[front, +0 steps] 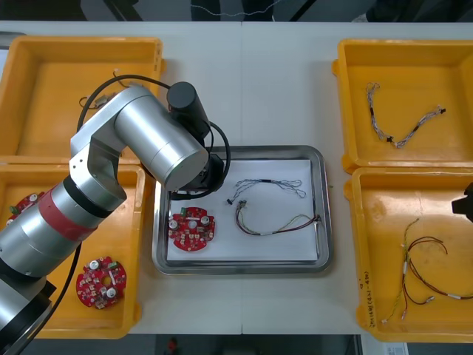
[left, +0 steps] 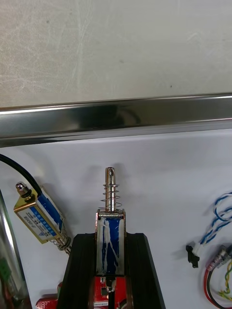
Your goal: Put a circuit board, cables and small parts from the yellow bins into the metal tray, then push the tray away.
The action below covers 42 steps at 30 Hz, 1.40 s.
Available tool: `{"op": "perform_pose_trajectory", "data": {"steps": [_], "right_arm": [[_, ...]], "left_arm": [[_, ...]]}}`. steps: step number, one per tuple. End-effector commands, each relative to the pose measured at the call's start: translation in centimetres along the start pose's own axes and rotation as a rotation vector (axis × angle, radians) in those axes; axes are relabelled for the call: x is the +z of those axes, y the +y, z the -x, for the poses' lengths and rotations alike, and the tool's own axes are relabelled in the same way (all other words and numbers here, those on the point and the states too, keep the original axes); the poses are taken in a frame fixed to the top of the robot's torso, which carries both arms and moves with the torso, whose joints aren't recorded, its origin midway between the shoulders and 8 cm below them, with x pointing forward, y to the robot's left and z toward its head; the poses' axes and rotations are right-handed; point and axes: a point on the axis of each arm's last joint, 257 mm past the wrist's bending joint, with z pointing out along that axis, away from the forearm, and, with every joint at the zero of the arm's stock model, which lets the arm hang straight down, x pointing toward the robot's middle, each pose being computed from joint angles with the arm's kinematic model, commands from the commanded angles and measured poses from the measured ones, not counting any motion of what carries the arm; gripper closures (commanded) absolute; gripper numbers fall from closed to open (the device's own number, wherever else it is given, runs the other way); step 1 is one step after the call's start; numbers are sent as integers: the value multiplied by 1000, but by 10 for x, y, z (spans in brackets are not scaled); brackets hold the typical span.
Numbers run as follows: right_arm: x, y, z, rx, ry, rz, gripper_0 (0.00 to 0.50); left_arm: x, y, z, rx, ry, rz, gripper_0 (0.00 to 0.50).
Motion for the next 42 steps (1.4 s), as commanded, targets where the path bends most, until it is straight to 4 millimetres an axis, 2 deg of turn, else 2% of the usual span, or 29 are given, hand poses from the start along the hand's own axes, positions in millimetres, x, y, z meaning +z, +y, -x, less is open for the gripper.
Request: {"op": "perform_pose_trajectory", "data": {"steps": [1,7,8,9,11,13,14,21,25,34,37,42], "right_arm": [[-12,-20,-7,39,-6,-50,0],[-11,-22,-15,68,9,-53,0],[-10,-23,-16,72,11,-53,0],[-10,-23,-17,75,14,-51,0],[-10,-23,-18,79,15,-49,0],[-10,-22,-18,83,14,-45,0],[-10,-21,-18,85,14,-42,0],[-10,-19,-18,93,15,-35,0],[-11,-18,-18,93,15,-30,0],[-12,-15,-15,74,9,-23,0],[-16,-11,-13,45,2,-23,0],[-24,11,-5,-57,-20,-19,0]], "left_arm": [[4,-19,-7,-67,-4,-30,500],[4,-20,-9,-72,0,-32,498],[4,-21,-9,-73,2,-34,493],[4,-21,-9,-75,2,-34,460],[4,-22,-10,-79,5,-36,174],[4,-22,-10,-83,4,-37,23],[4,-22,-10,-85,5,-38,0],[3,-24,-10,-100,3,-43,0],[-7,-26,-8,-103,-5,-48,0],[-60,-8,3,-124,-10,-54,0],[-80,5,6,-132,-11,-58,0],[-115,42,11,-140,0,-53,0]]}}
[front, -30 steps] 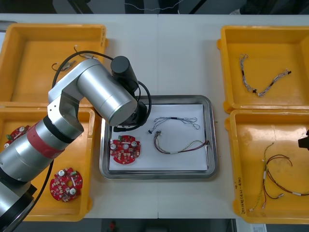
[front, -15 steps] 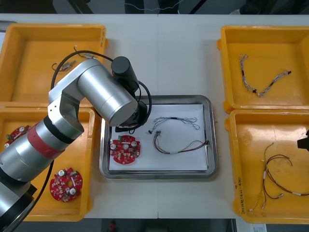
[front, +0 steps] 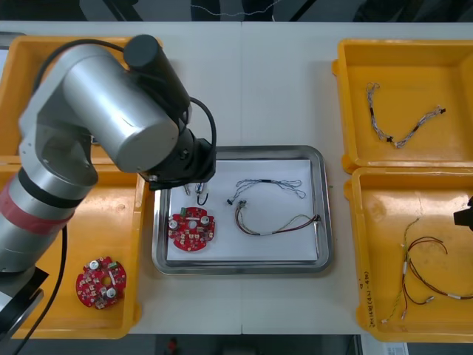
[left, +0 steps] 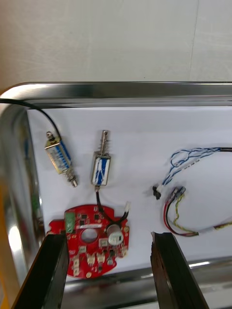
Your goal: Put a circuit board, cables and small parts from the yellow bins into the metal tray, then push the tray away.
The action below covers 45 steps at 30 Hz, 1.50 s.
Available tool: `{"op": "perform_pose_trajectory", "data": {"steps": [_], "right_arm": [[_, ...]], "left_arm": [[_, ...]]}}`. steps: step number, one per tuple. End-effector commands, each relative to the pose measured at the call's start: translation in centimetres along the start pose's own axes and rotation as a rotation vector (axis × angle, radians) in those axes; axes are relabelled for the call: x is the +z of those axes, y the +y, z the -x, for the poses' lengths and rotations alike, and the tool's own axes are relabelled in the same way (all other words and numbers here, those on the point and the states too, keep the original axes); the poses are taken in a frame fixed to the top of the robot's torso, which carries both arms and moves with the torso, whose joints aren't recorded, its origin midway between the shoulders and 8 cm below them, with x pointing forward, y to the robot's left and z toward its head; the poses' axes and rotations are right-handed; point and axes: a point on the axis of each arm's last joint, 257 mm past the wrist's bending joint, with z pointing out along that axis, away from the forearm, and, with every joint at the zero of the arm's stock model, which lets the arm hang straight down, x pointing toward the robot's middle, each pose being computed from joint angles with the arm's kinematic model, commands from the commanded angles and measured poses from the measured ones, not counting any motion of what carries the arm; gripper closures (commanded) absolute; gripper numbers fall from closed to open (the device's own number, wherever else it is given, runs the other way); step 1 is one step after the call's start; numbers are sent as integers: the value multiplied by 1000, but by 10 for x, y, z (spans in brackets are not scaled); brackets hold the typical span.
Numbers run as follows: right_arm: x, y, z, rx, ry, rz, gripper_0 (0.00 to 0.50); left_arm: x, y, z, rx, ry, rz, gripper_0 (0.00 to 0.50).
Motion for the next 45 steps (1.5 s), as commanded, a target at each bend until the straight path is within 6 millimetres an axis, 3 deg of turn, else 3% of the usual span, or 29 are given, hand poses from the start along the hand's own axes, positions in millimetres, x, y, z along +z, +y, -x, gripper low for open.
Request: {"op": "perform_pose_trajectory", "data": {"steps": [1,10,16,26,34,45], "right_arm": [[-19,10,10,-95,-35,-42,0],[-26,74,23,-317,-37,80,0],[-26,139,21,-530,-18,176,0],[-18,231,-5,-917,26,230,0],[-7,282,-29,-1152,27,232,0],[23,344,-38,-1362,-7,268,0]], "left_arm": [[-40,40,14,-71,-31,18,0],[-90,90,29,-81,-39,15,0],[-110,127,25,-103,-22,13,0],[-119,184,4,-88,-22,64,0],[-123,214,-12,-82,-18,92,0],[-125,257,-37,-43,18,159,0]]}}
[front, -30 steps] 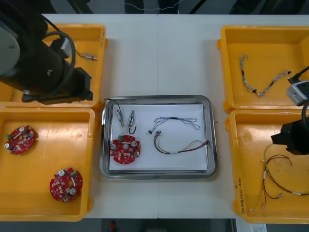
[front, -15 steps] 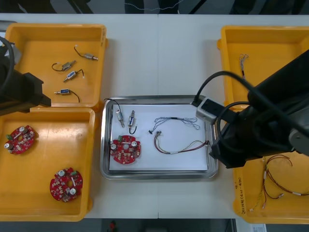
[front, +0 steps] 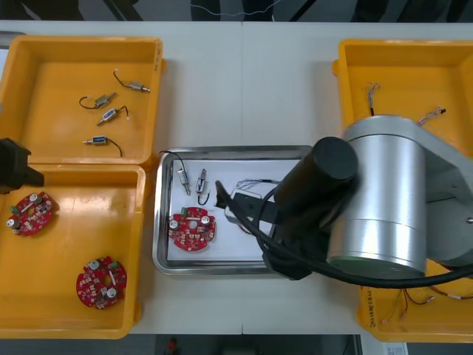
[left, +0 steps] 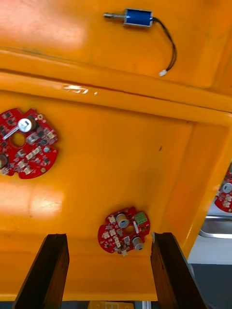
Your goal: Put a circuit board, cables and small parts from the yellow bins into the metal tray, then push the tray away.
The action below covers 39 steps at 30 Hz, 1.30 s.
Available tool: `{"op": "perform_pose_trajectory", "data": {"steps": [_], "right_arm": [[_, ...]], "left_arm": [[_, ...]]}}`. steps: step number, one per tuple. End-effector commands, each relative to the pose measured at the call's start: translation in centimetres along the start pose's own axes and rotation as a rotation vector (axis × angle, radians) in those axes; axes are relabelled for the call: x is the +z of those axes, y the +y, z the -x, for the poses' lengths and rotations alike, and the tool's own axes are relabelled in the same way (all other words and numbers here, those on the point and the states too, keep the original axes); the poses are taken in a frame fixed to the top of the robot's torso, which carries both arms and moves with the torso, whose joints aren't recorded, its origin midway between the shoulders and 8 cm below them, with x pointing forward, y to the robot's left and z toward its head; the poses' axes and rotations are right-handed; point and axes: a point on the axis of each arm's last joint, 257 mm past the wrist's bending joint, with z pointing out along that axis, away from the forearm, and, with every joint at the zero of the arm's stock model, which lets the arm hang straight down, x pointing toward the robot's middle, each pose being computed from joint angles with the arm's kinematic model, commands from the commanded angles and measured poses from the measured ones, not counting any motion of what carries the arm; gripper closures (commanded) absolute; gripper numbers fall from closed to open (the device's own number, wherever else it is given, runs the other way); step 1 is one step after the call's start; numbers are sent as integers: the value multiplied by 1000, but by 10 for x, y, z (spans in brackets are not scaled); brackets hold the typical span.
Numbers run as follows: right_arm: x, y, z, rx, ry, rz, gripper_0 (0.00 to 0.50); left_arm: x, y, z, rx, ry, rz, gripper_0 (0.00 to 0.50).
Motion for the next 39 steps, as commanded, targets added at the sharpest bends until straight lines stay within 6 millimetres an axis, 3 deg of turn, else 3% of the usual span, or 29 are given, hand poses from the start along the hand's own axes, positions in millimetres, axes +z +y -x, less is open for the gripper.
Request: {"op": "perform_pose_trajectory", "data": {"steps": [1,7,14,24,39], "right_arm": [[9,6,31,-184,-37,-15,0],[32,10,35,-290,-16,-19,0],[58,28,35,-342,3,-3,0],[75,47,39,-370,25,-2,0],[98,52,34,-359,64,-28,0]], "left_arm": [[-13,33,-4,113,-13,81,0],[-9,51,-12,113,4,123,0],[-2,68,-17,149,38,148,0],[0,63,-11,175,17,124,0],[4,52,-3,214,-15,105,0]]}}
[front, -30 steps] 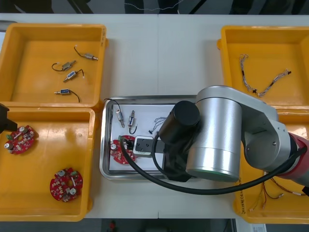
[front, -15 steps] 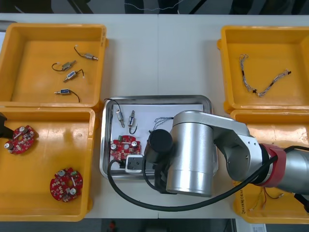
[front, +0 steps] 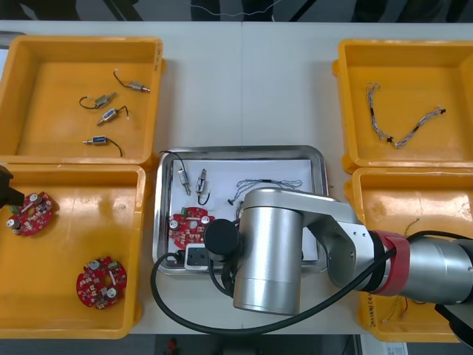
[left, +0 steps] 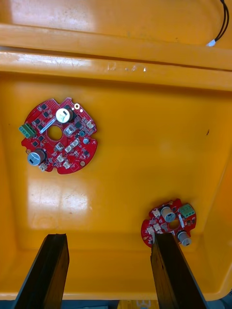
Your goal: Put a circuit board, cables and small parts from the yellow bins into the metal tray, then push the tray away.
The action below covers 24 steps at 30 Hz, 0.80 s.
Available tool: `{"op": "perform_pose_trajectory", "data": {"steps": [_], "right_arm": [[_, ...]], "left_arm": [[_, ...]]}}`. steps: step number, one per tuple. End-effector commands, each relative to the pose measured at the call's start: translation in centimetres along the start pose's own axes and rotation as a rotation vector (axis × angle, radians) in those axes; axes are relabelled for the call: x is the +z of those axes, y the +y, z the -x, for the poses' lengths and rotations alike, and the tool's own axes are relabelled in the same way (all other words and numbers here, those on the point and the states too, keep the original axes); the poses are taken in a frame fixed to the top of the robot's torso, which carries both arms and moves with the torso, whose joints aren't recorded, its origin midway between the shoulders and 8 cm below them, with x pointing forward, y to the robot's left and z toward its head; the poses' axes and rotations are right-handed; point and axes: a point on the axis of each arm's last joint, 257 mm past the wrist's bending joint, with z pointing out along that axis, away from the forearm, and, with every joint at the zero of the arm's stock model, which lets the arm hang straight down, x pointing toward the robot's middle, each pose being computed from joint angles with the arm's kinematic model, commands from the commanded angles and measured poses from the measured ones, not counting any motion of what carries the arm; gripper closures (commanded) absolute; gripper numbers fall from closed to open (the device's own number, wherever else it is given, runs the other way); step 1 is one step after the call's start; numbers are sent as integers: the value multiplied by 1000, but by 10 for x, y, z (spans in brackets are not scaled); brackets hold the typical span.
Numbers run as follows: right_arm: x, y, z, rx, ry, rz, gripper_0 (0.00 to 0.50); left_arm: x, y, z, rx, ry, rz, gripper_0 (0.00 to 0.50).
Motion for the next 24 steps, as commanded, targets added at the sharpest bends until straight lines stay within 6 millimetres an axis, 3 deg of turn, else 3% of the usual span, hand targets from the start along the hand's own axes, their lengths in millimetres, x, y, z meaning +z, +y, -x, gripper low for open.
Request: {"op": "perform_pose_trajectory", "data": {"steps": [1,21,22,23,24], "right_arm": [[1,13,15,-38,-26,7,0],[14,8,11,-36,-13,-26,0],[14,8,11,-35,-13,-26,51],[14,8,11,-33,-15,-25,164],[14,8,11,-31,-13,-26,231]], "left_arm": [[-8,10,8,117,-27,46,0],[-5,9,7,122,-21,53,0],[-5,9,7,122,-21,53,0],[-5,9,7,122,-21,53,0],[-5,9,7,122,-21,53,0]]}}
